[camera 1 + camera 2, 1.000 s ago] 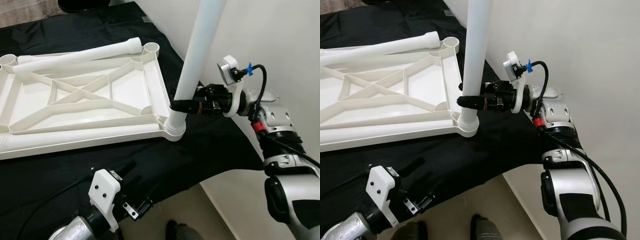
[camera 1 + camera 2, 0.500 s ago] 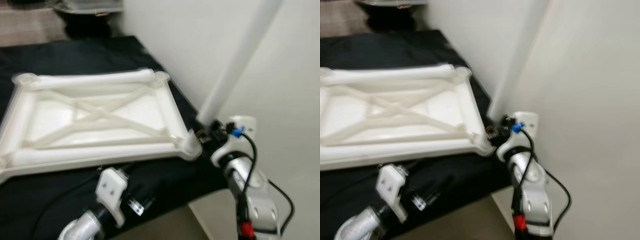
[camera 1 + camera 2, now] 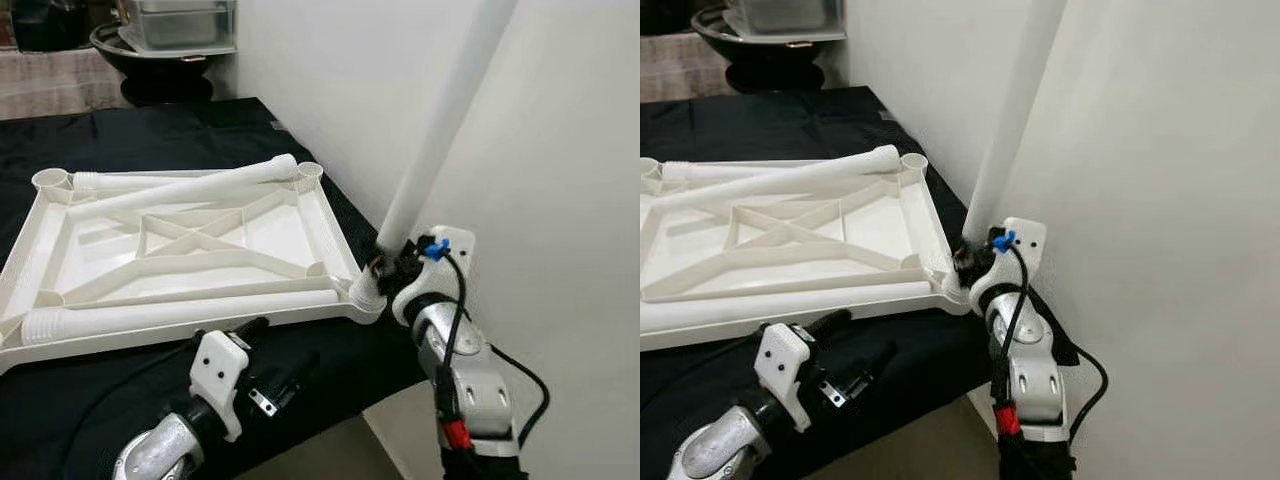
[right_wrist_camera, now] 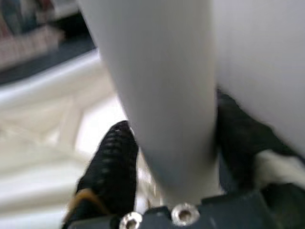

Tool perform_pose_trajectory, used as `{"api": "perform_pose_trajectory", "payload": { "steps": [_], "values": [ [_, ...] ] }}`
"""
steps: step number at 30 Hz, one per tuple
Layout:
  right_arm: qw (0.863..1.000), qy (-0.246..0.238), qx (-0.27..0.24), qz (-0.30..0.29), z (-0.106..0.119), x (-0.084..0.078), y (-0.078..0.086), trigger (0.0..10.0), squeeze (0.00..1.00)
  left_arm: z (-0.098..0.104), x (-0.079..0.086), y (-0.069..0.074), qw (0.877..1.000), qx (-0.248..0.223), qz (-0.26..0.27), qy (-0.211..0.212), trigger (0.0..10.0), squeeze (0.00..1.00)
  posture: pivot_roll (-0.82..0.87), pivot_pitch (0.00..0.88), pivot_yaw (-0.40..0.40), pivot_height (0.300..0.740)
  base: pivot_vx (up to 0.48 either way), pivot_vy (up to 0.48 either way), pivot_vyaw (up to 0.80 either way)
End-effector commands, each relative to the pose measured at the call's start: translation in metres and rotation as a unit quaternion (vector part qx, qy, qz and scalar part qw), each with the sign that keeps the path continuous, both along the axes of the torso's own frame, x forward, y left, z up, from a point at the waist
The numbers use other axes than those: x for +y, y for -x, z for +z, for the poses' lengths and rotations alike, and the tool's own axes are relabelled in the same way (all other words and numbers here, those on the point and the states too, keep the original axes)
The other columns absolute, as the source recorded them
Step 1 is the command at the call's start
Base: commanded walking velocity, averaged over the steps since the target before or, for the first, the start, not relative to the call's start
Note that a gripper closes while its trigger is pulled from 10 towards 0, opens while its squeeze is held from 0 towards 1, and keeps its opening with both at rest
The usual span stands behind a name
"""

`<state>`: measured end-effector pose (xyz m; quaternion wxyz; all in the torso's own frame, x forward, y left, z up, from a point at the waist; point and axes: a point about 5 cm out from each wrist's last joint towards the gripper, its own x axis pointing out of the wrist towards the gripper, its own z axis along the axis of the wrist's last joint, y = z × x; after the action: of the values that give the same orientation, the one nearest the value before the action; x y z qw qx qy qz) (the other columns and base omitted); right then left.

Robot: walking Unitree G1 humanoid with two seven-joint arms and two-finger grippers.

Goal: Building children table

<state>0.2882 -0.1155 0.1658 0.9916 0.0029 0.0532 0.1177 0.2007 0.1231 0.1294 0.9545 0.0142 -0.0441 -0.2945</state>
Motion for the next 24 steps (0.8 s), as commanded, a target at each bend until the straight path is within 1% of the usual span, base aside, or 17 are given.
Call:
{"api": "perform_pose_trajectory", "payload": {
  "steps": [1,2,4,5,7,8,10,11,13,14,16,17,19,20,22,23,24],
  "values": [
    [0.994,-0.052,0.031,0.092,-0.013,0.024,0.013,10.0,1.0,-0.003,-0.001,0.003,1.0,0.007,-0.006,0.001,10.0,0.0,0.01,0.069,-0.13,0.74,0.0,0.0,0.0],
    [0.994,-0.052,0.031,0.092,-0.013,0.024,0.013,10.0,1.0,-0.003,-0.001,0.003,1.0,0.007,-0.006,0.001,10.0,0.0,0.01,0.069,-0.13,0.74,0.0,0.0,0.0],
    [0.986,-0.072,0.027,0.15,-0.016,0.026,0.017,10.0,1.0,-0.002,-0.001,0.006,1.0,0.007,-0.011,0.003,10.0,0.0,0.01,0.082,-0.123,0.74,0.0,0.0,0.0],
    [0.979,-0.078,0.026,0.187,-0.016,0.023,0.019,10.0,1.0,-0.001,-0.001,0.008,1.0,0.007,-0.012,0.004,10.0,0.0,0.01,0.098,-0.119,0.74,0.0,0.0,0.0],
    [0.963,-0.073,0.015,0.259,-0.011,0.01,0.016,10.0,1.0,0.002,-0.001,0.012,1.0,0.007,-0.014,0.006,10.0,0.0,0.02,0.119,-0.116,0.74,0.0,0.0,0.0],
    [0.959,-0.065,0.009,0.275,-0.008,0.005,0.015,10.0,1.0,0.003,0.0,0.013,1.0,0.007,-0.014,0.007,10.0,0.0,0.02,0.119,-0.116,0.74,0.0,0.0,0.0],
    [0.959,-0.065,0.009,0.275,-0.008,0.005,0.015,10.0,1.0,0.003,0.0,0.013,1.0,0.007,-0.014,0.007,10.0,0.0,0.02,0.119,-0.116,0.74,0.0,0.0,0.0],
    [0.951,-0.031,-0.013,0.309,0.004,-0.014,0.006,10.0,1.0,0.006,-0.001,0.017,1.0,0.006,-0.016,0.009,10.0,0.0,0.04,0.161,-0.11,0.74,0.0,0.0,0.0],
    [0.939,-0.011,-0.026,0.344,0.017,-0.032,-0.003,10.0,1.0,0.008,-0.002,0.02,1.0,0.005,-0.017,0.011,10.0,0.0,0.04,0.166,-0.109,0.74,0.0,0.0,0.0],
    [0.939,-0.011,-0.026,0.344,0.017,-0.032,-0.003,10.0,1.0,0.008,-0.002,0.02,1.0,0.005,-0.017,0.011,10.0,0.0,0.04,0.166,-0.109,0.74,0.0,0.0,0.0],
    [0.928,0.019,-0.044,0.368,0.034,-0.048,-0.018,10.0,1.0,0.011,-0.002,0.024,1.0,0.005,-0.019,0.013,10.0,0.0,0.05,0.198,-0.1,0.74,0.0,0.0,0.0],
    [0.928,0.019,-0.044,0.368,0.034,-0.048,-0.018,10.0,1.0,0.011,-0.002,0.024,1.0,0.005,-0.019,0.013,10.0,0.0,0.05,0.198,-0.1,0.74,0.0,0.0,0.0],
    [0.919,0.038,-0.06,0.387,0.052,-0.057,-0.033,10.0,1.0,0.013,-0.002,0.027,1.0,0.008,-0.022,0.016,10.0,0.0,0.05,0.211,-0.099,0.74,0.0,0.0,0.0],
    [0.915,0.045,-0.068,0.395,0.06,-0.059,-0.038,10.0,0.7,0.014,-0.003,0.028,1.0,0.009,-0.024,0.017,10.0,0.0,0.06,0.224,-0.1,0.74,0.0,0.0,0.0],
    [0.913,0.051,-0.073,0.399,0.065,-0.061,-0.041,10.0,0.7,0.015,-0.003,0.03,0.999,0.01,-0.025,0.018,10.0,0.0,0.06,0.227,-0.1,0.74,0.0,0.0,0.0],
    [0.907,0.058,-0.081,0.408,0.071,-0.061,-0.045,10.0,0.04,0.016,-0.003,0.031,0.999,0.01,-0.027,0.019,10.0,0.0,0.06,0.234,-0.096,0.74,0.0,0.0,0.0],
    [0.897,0.055,-0.082,0.431,0.076,-0.061,-0.046,10.0,0.0,0.017,-0.004,0.032,0.999,0.011,-0.027,0.019,10.0,0.0,0.06,0.24,-0.097,0.74,0.0,0.0,0.0]
  ]
}}
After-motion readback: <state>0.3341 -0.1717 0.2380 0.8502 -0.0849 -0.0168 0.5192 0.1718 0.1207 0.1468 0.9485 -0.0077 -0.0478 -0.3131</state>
